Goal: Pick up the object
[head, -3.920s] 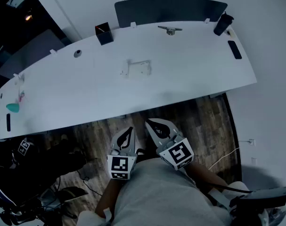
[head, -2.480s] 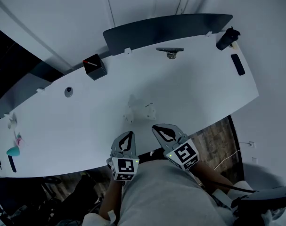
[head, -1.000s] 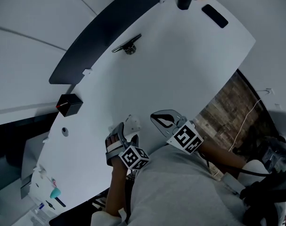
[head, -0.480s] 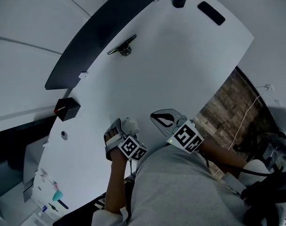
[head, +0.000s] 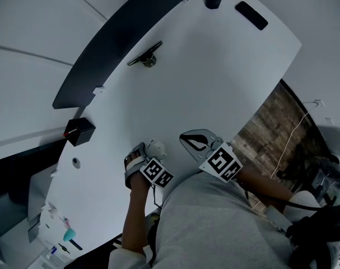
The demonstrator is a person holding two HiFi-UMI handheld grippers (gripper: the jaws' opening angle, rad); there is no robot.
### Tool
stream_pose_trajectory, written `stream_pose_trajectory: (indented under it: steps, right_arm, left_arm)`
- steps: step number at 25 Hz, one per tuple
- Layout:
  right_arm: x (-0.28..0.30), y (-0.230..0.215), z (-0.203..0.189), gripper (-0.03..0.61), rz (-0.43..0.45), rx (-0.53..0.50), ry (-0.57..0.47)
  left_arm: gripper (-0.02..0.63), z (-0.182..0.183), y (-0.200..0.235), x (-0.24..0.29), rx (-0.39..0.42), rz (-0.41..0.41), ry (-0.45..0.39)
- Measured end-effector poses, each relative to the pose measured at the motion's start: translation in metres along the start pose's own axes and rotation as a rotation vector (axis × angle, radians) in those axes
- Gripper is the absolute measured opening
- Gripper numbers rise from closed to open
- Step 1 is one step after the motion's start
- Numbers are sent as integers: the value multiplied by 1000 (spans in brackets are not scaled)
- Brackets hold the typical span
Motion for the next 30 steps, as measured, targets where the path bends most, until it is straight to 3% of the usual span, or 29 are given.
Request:
stream_pose_trajectory:
  steps: [7, 12, 19, 23, 26, 30]
  right_arm:
    - [6, 5, 4, 2, 13, -13, 5]
    - [6, 6, 10, 2, 16, -25, -5]
    - [6, 15, 31, 2, 43, -67, -40]
    - [8, 24, 43, 2, 67, -93, -51]
    - [9, 36, 51, 2, 98, -122, -68]
    - [7, 61, 68, 2, 149, -156, -124]
  left_arm:
    - [430, -2, 4, -6, -54, 13, -61]
    - [428, 5, 26, -35, -173, 97, -227]
    - [428, 0, 61, -109, -477, 262, -635]
    - [428, -10, 84, -184, -669, 356, -1003]
    - [428, -31, 98, -242, -911, 335, -1248]
    - [428, -56, 100, -300, -1071, 274, -1548]
Point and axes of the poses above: the fingertips, and each gripper's own axes: x forward along the fingers, y to its left, z out of its top, the point moved 2 cm from there along -x, backward along the fingers, and after that the axes turned 2 degrees about -x, right-handed, at the moved point
